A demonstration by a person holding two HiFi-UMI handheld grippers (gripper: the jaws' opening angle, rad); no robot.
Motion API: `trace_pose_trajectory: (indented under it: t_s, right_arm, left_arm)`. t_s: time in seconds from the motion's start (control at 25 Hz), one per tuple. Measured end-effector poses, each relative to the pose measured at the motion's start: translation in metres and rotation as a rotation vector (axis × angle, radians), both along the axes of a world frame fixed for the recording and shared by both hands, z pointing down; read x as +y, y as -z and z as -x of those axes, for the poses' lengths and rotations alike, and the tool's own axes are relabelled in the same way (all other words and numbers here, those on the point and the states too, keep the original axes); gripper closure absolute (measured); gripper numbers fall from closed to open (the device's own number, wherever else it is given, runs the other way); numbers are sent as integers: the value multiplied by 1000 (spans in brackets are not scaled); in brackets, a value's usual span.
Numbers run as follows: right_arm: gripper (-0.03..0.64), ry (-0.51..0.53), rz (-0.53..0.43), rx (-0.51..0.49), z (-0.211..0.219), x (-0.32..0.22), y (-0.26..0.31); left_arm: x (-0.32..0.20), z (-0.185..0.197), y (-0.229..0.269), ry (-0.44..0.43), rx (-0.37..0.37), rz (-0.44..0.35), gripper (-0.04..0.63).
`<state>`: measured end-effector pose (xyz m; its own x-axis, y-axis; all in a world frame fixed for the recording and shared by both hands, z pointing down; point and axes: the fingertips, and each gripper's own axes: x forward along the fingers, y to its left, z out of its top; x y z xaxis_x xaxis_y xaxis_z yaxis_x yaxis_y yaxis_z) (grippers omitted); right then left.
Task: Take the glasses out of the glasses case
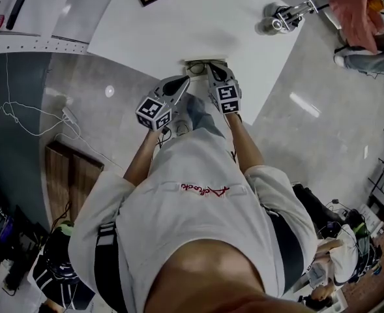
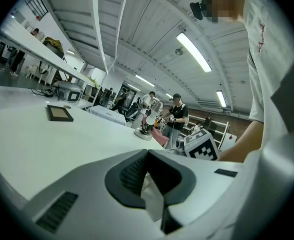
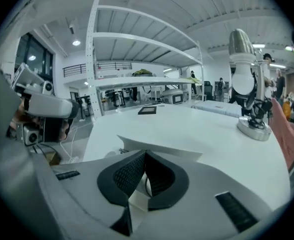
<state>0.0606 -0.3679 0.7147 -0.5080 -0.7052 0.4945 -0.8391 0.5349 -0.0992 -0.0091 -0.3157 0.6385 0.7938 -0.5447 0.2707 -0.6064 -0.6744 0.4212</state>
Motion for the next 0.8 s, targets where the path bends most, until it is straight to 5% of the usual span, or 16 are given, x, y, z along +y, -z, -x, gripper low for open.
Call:
trace_pose_trajectory:
  t_s: [0.4,0.64,0.72,0.8]
  right_arm:
    - [591,374,-195,559,23,11,-12]
    - [591,442,-234,690,23,12,-14]
    - [500,458,-244,727,22,11,-15]
    - [482,484,-247,787,21,8,-19]
  left_arm:
    - [3,10,-2,21,7,9,569]
    - [5,8,-1,29,51,32,569]
    - [5,8,-1,29,52,29,569]
    - [4,9,0,31,52,22,569]
